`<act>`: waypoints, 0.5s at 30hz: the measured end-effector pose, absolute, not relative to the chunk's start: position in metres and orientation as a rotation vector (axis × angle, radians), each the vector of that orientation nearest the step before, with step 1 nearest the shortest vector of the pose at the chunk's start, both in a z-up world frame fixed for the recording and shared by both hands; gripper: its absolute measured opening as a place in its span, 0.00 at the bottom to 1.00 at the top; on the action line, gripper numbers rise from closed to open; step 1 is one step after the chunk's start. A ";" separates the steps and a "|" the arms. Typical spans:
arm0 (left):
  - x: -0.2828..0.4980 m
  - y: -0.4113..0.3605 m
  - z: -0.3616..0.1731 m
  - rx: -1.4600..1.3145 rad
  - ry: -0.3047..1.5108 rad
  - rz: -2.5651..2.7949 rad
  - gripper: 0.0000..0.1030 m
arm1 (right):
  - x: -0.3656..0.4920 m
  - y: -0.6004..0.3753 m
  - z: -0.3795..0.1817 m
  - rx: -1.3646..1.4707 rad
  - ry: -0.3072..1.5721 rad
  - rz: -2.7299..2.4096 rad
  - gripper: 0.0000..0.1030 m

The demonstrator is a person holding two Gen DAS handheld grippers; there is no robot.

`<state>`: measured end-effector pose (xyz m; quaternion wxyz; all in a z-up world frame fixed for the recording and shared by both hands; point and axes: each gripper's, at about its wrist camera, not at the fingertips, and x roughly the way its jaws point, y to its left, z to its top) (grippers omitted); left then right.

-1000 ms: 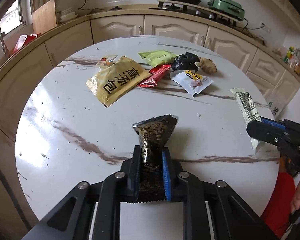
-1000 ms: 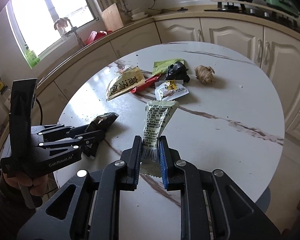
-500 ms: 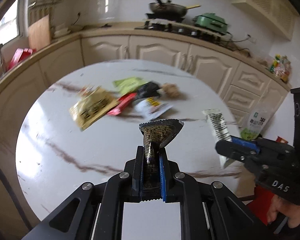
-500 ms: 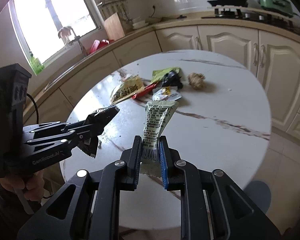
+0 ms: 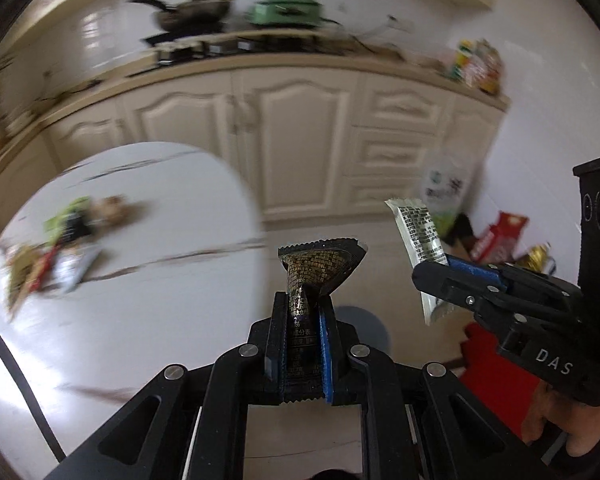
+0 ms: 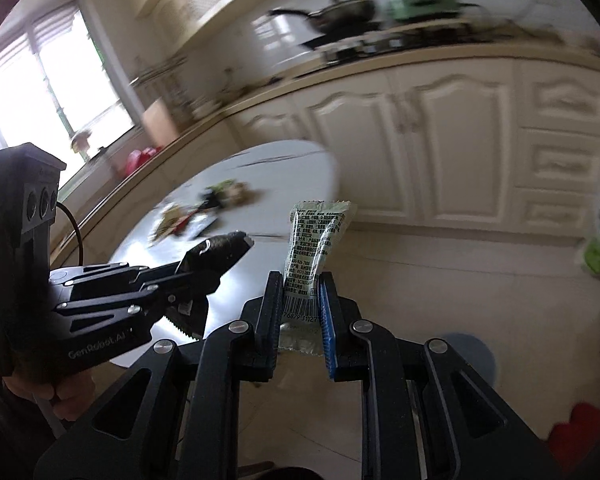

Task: Collect trash
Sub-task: 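Carry both items over the blue bin and open both grippers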

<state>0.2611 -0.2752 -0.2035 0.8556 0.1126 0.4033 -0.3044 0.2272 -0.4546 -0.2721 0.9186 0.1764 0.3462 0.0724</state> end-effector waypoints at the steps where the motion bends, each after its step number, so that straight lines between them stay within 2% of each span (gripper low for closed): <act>1: 0.264 -0.292 -0.209 0.251 0.857 -0.659 0.09 | 0.219 -0.474 -0.281 0.386 0.716 0.118 0.17; 8: 0.301 -0.405 -0.277 0.353 0.975 -0.736 0.10 | 0.199 -0.554 -0.344 0.486 0.794 -0.011 0.17; 13: 0.327 -0.457 -0.323 0.420 1.044 -0.736 0.11 | 0.195 -0.589 -0.399 0.566 0.864 -0.051 0.17; 15: 0.343 -0.473 -0.338 0.452 1.050 -0.717 0.18 | 0.197 -0.601 -0.418 0.595 0.886 -0.060 0.17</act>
